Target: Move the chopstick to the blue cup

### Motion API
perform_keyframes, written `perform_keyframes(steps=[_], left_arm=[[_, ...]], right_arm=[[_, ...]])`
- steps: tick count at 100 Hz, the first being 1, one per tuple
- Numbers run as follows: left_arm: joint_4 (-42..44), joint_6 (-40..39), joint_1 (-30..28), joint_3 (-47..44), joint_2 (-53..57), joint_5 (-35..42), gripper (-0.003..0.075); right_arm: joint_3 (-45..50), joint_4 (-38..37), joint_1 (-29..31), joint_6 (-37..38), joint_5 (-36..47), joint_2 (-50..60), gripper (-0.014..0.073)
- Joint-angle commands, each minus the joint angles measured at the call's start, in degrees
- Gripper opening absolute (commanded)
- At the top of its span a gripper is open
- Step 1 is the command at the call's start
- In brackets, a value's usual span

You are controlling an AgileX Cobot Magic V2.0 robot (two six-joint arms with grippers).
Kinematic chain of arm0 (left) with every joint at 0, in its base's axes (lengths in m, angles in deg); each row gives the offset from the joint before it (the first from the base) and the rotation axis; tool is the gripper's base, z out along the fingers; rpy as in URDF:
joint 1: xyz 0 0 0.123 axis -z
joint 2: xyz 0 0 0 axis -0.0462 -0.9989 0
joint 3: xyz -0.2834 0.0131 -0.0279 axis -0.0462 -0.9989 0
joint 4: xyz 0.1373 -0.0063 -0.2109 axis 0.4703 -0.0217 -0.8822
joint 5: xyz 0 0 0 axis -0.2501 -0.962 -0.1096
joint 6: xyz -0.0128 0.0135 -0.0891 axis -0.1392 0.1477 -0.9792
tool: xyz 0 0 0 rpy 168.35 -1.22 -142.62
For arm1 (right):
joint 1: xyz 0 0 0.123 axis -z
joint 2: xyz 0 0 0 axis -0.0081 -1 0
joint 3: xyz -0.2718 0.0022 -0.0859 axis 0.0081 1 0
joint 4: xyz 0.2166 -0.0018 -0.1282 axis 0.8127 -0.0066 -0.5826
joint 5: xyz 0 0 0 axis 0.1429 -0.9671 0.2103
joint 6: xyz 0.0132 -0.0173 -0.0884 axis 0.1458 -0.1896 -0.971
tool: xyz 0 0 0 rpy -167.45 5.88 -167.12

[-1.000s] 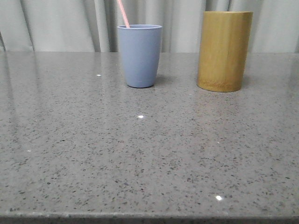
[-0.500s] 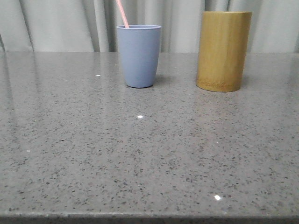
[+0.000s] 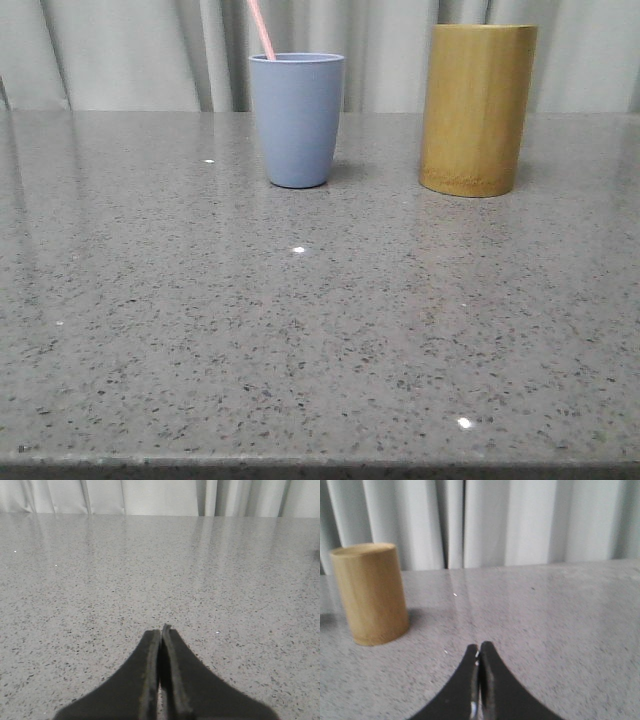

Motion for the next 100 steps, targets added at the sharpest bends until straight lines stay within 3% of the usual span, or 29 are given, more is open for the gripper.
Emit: perform_keyframes(steps=[1,100], left_arm=[[-0.4,0.0,-0.1,-0.5,1.9,4.4,-0.0019],[-0.4,0.0,-0.1,-0.5,1.9,4.4,-0.0019]], right_arm=[[0.4,-0.8,1.8,-0.2,5.4,0.5,-0.0097],[2.3,-0.8,3.1,-0.2,2.3,2.7,-0.0097]])
